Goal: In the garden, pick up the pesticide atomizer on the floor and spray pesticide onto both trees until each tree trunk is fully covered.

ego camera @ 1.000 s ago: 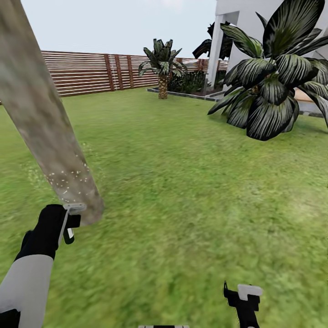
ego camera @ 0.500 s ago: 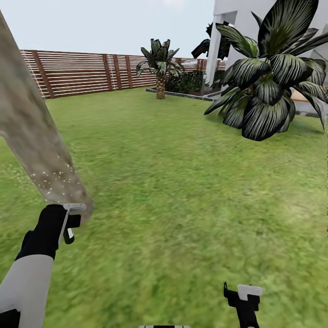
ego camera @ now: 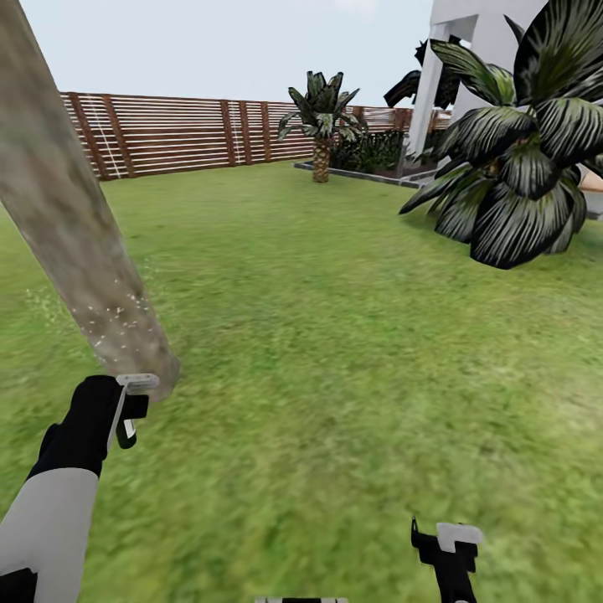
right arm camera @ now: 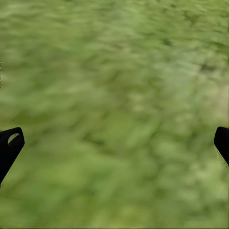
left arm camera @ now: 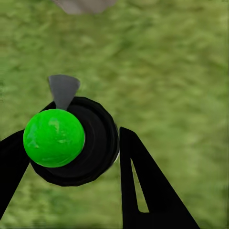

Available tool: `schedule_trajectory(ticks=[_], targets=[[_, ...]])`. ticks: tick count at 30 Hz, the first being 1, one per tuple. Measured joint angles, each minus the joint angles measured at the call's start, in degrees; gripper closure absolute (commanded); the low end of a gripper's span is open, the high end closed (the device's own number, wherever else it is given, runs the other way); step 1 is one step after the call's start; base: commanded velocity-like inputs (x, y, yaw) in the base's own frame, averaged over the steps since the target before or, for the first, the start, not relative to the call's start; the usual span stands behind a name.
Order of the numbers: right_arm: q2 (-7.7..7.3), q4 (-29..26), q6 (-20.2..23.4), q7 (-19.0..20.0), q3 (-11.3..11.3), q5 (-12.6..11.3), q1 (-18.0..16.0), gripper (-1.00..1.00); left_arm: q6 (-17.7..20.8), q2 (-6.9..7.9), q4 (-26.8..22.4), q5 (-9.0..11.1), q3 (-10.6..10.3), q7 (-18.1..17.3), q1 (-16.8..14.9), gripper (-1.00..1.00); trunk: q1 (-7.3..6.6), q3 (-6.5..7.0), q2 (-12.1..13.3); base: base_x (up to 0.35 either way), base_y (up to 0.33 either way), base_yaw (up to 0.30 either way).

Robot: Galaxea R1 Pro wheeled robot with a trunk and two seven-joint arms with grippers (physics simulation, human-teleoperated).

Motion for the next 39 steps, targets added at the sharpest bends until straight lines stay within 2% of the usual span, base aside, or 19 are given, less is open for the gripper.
schedule_trajectory(ticks=[11,18,24,28,32,34,38,39], targets=[[0.0,-0.01,0.02,0.01,0.01,0.0,0.01,-1.0,0.02,0.02,0.0,0.0,0.52,0.01,-0.02,1.0,-0.01,0.0,0.0,0.313,-0.055,0.026],[0.0,-0.01,0.02,0.01,0.02,0.0,0.01,-1.0,0.02,0.1,-0.01,0.01,0.72,0.0,-0.01,1.0,-0.01,0.0,0.0,0.316,0.0,0.224],[0.0,-0.01,0.01,0.01,0.01,0.0,0.01,-1.0,0.01,0.11,0.0,0.04,0.6,0.01,0.24,1.0,0.05,0.0,0.0,-0.108,-0.018,0.181],[0.0,-0.01,0.02,0.01,-0.01,0.0,0.01,-1.0,-0.43,0.49,-0.14,-0.03,0.83,0.01,2.34,1.0,0.06,-0.01,0.0,-0.338,-0.004,0.007],[-0.06,-0.01,0.02,0.01,-0.06,0.0,0.01,-1.0,-1.08,0.77,-0.89,0.13,0.94,-0.51,6.42,1.0,0.06,-0.01,0.0,-0.348,0.0,0.0],[-0.08,-0.02,0.02,0.01,-0.06,0.0,0.01,-1.0,-3.68,1.08,-0.94,0.25,0.95,-0.82,8.66,1.0,0.06,-0.01,0.0,-0.349,0.0,0.0],[-0.09,-0.02,0.02,0.01,-0.07,0.0,0.02,-1.0,-12.3,1.16,-0.34,0.77,0.79,-1.23,12.11,1.0,0.06,0.02,0.0,-0.349,0.0,-0.059],[-0.14,-0.03,0.02,0.01,-0.07,0.0,0.02,-1.0,-14.48,1.15,-0.14,1.01,0.59,-2.25,12.81,1.0,0.06,0.06,0.0,-0.349,0.0,-0.177]])
